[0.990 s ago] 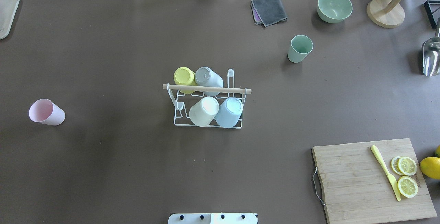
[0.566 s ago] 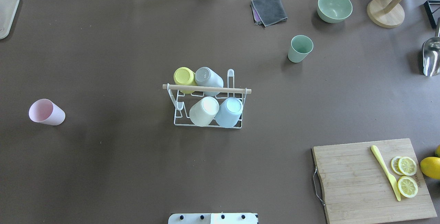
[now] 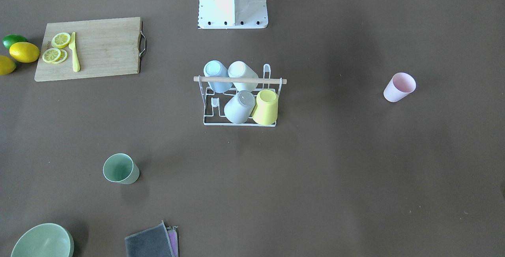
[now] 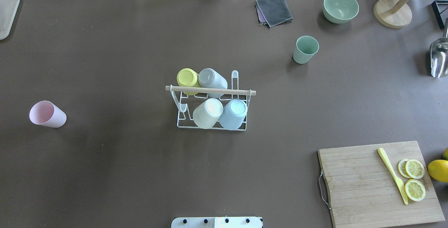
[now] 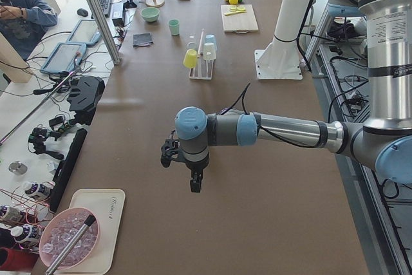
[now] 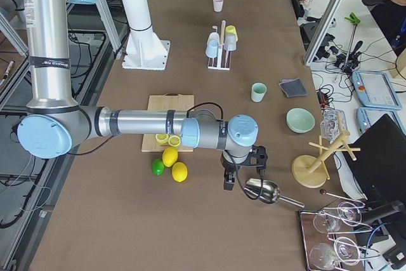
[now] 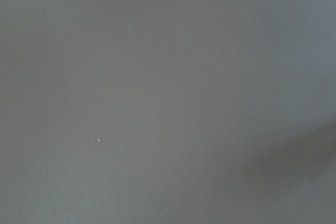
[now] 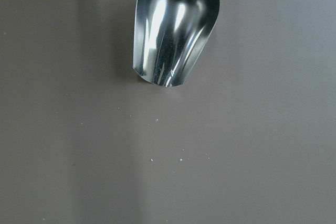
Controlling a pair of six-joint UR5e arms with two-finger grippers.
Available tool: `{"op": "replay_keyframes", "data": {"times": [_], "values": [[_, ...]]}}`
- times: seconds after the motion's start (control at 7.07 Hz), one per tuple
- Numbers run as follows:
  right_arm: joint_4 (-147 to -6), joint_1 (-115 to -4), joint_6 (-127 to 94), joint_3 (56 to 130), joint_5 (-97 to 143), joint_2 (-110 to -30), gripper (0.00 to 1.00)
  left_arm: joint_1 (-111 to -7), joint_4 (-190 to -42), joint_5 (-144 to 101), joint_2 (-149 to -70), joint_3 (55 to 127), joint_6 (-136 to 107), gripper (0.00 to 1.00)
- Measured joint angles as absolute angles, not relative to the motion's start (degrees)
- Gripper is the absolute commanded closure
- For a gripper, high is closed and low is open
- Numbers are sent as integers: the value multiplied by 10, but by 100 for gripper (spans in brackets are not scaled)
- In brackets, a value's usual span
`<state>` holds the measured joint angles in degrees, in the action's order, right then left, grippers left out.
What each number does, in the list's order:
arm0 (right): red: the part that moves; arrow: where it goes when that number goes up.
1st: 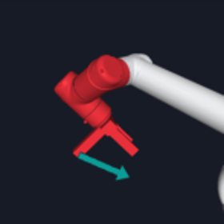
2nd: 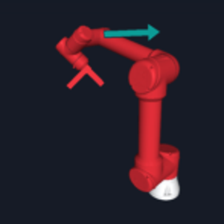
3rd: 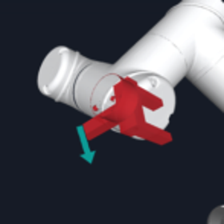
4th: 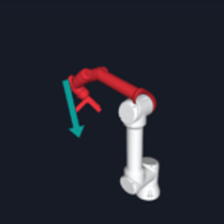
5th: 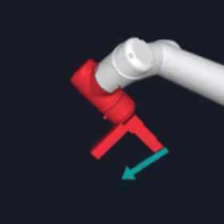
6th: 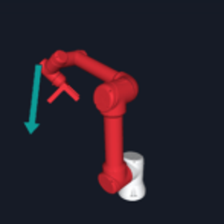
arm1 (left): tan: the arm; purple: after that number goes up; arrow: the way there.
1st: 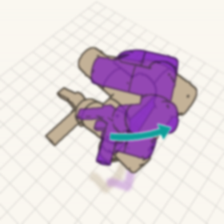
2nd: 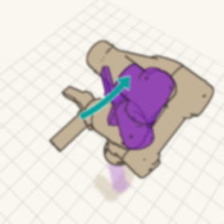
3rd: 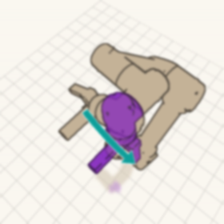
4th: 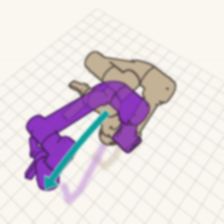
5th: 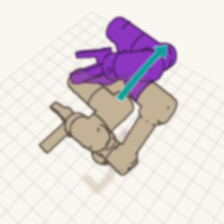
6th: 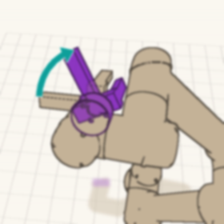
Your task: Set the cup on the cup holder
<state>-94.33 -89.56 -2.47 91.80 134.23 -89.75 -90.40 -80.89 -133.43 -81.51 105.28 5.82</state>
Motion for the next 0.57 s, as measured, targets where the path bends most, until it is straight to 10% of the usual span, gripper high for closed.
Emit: {"op": "replay_keyframes", "data": {"times": [0.57], "values": [[-943,-896,-26,918,1343,-898,0,-895,-808,-1328,-825,1051,60,2]]}}
